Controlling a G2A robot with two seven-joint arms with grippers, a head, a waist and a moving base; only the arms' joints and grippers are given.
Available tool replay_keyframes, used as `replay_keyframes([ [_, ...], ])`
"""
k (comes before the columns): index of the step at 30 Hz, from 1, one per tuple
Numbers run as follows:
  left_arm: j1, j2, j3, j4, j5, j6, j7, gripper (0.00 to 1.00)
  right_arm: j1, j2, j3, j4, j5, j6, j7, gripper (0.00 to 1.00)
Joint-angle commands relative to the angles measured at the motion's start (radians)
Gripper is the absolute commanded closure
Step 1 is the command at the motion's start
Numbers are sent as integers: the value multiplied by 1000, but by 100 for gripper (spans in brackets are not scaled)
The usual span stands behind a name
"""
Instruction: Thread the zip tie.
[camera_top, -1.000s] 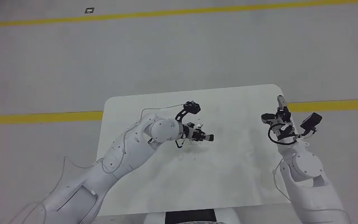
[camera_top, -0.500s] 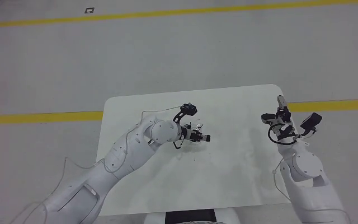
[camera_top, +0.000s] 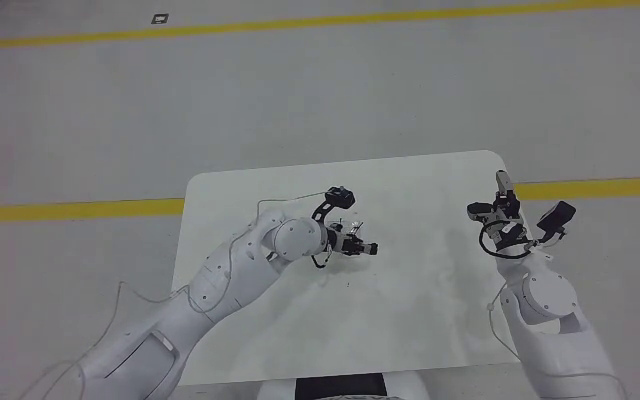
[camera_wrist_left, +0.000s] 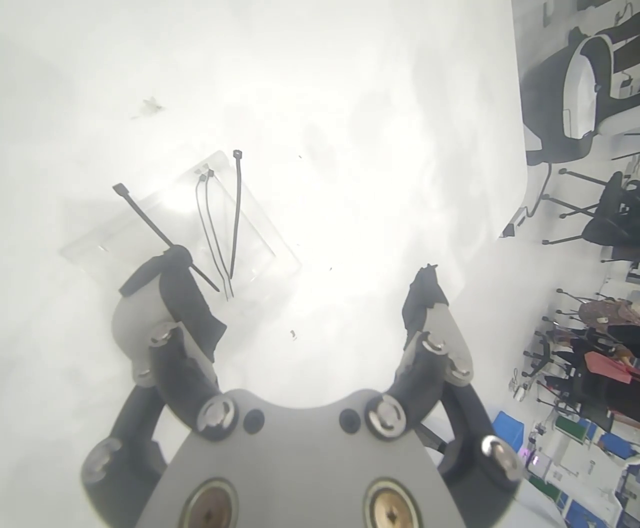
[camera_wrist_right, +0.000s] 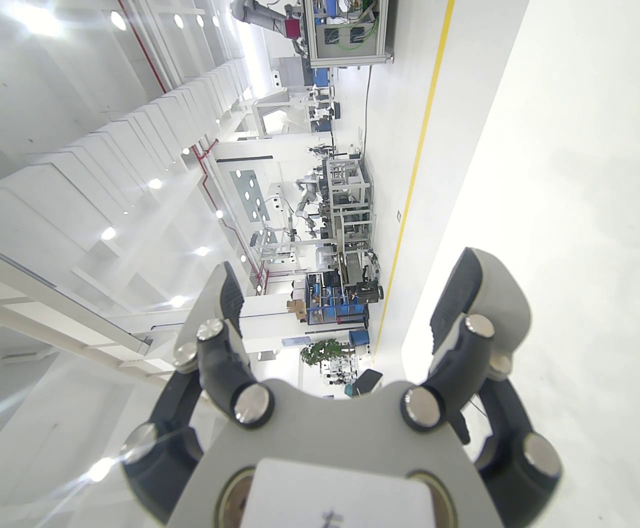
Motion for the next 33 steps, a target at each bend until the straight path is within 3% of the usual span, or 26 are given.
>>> replay_keyframes([
  [1,1,-1,4,-10,21,17,19,0,0,0,0,0,0,0,0,0],
  [12,-2,-4,9,-13,24,26,16,0,0,0,0,0,0,0,0,0],
  [20,3,-4,12,-5,33,-17,24,0,0,0,0,0,0,0,0,0],
  [33,15,-3,11,-4,50,-17,57,0,0,0,0,0,0,0,0,0],
])
